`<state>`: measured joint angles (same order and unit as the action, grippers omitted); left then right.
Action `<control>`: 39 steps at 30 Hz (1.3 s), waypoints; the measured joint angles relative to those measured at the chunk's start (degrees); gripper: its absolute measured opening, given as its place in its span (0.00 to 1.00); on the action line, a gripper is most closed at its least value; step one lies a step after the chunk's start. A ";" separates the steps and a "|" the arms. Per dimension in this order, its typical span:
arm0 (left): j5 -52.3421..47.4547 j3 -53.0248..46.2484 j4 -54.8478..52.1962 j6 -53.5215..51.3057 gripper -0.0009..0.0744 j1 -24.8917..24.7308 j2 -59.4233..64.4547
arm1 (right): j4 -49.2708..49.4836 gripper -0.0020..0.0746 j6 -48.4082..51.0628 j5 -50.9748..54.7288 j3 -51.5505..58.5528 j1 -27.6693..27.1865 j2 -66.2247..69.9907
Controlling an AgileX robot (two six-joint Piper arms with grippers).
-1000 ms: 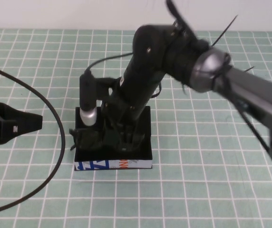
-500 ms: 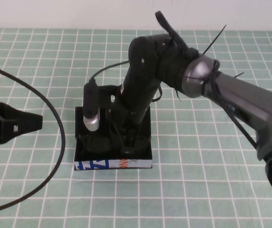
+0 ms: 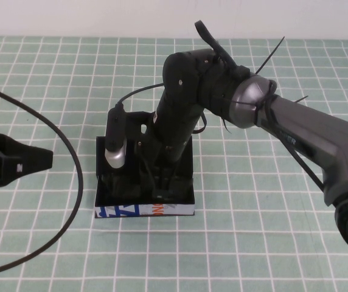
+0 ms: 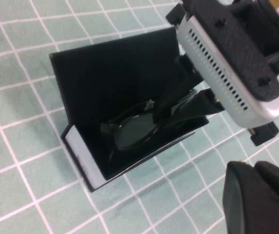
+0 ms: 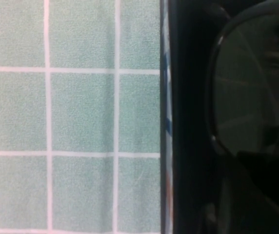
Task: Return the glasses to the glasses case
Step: Place the glasses in the glasses case, then close the glasses case
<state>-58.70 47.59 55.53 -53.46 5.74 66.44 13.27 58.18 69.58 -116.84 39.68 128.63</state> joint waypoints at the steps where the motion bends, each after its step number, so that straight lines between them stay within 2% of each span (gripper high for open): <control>1: 0.00 0.00 -0.23 0.00 0.01 0.00 0.00 | 0.00 0.17 -0.13 -0.08 0.00 0.00 0.00; 15: 0.00 0.00 -2.41 -1.50 0.01 -0.82 0.00 | 0.00 0.15 -0.20 -0.95 -0.31 -0.34 -0.41; 20: 1.14 0.00 -4.18 -4.37 0.01 -7.35 0.82 | 0.10 0.04 -4.56 -2.10 -4.31 -0.45 -2.13; 23: 4.31 -0.20 -6.05 -4.50 0.01 -12.52 2.00 | 0.46 0.02 -12.53 -4.74 -7.43 -1.32 -2.74; 28: 14.99 -3.62 -6.69 -2.27 0.01 -19.62 5.02 | 0.60 0.01 -26.72 -10.36 -8.81 -4.26 -2.90; 33: 24.98 -7.60 -5.47 -0.37 0.01 -23.37 10.24 | 0.60 0.01 -34.31 -13.68 -8.92 -8.02 -2.04; 39: 31.31 -8.07 -0.63 -1.25 0.01 -25.47 17.62 | 6.11 0.01 -35.60 -14.32 -8.92 -10.99 1.85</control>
<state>-27.39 39.52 54.90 -54.71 -19.72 84.05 19.39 22.58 55.27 -125.76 28.69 130.47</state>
